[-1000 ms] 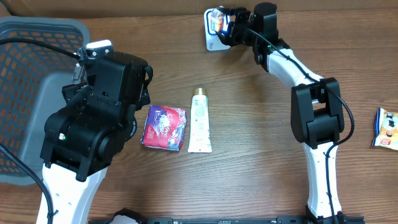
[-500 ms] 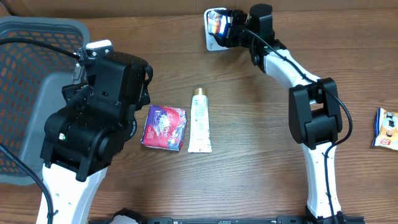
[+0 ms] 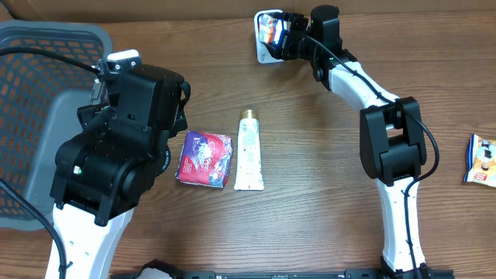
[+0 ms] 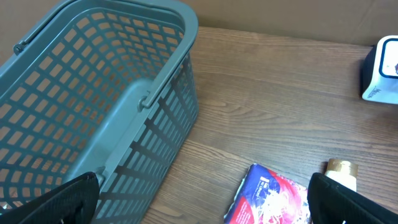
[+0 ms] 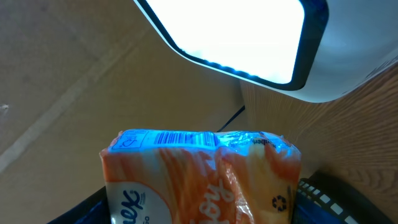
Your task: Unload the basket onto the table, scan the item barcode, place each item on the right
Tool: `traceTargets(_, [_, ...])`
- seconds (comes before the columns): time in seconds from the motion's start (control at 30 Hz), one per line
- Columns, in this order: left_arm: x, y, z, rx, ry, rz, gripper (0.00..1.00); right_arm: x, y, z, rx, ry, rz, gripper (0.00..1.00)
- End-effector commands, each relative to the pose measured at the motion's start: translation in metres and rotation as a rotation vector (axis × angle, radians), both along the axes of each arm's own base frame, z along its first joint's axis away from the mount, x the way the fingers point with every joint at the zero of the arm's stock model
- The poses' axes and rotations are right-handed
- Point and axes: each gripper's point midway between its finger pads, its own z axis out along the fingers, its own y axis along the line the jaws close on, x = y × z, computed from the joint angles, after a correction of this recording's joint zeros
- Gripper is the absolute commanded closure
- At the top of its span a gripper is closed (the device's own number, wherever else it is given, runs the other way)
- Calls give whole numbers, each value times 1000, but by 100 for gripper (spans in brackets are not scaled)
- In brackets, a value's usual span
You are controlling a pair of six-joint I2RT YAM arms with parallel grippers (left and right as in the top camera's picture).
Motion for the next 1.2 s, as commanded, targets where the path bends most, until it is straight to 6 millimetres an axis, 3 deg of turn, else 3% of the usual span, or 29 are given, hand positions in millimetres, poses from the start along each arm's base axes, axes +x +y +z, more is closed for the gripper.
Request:
traceTargets(0.0, [0, 3, 6, -2, -20, 18, 0, 3, 2, 5, 70, 59, -22, 33])
traceTargets(0.13, [0, 3, 6, -2, -20, 17, 0, 3, 2, 5, 73, 56, -14, 33])
traceTargets(0.27, [0, 3, 6, -2, -20, 18, 0, 5, -3, 23, -4, -144, 61, 53])
traceTargets(0.43, [0, 3, 6, -2, -20, 18, 0, -1, -8, 41, -61, -268, 146, 56])
traceTargets(0.53, [0, 3, 6, -2, -20, 18, 0, -6, -12, 56, -97, -326, 175, 63])
traceTargets(0.7, [0, 3, 6, -2, -20, 17, 0, -16, -37, 67, -292, -326, 166, 67])
traceTargets(0.8, [0, 3, 6, -2, -20, 17, 0, -32, -79, 68, -535, -257, 122, 67])
traceTargets(0.93, [0, 3, 6, -2, -20, 18, 0, -80, -167, 78, -943, -80, 36, 67])
traceTargets(0.97, [0, 3, 6, -2, -20, 18, 0, -95, -191, 82, -1044, -24, 8, 62])
traceTargets(1.03, [0, 3, 6, -2, -20, 18, 0, -140, -261, 89, -1311, 187, -99, 49])
traceTargets(1.07, [0, 3, 6, -2, -20, 18, 0, -155, -283, 91, -1392, 257, -131, 47])
traceTargets(1.1, [0, 3, 6, -2, -20, 17, 0, -195, -338, 98, -1586, 454, -199, 44])
traceTargets(1.17, [0, 3, 6, -2, -20, 18, 0, -228, -383, 94, -1693, 636, -212, 43])
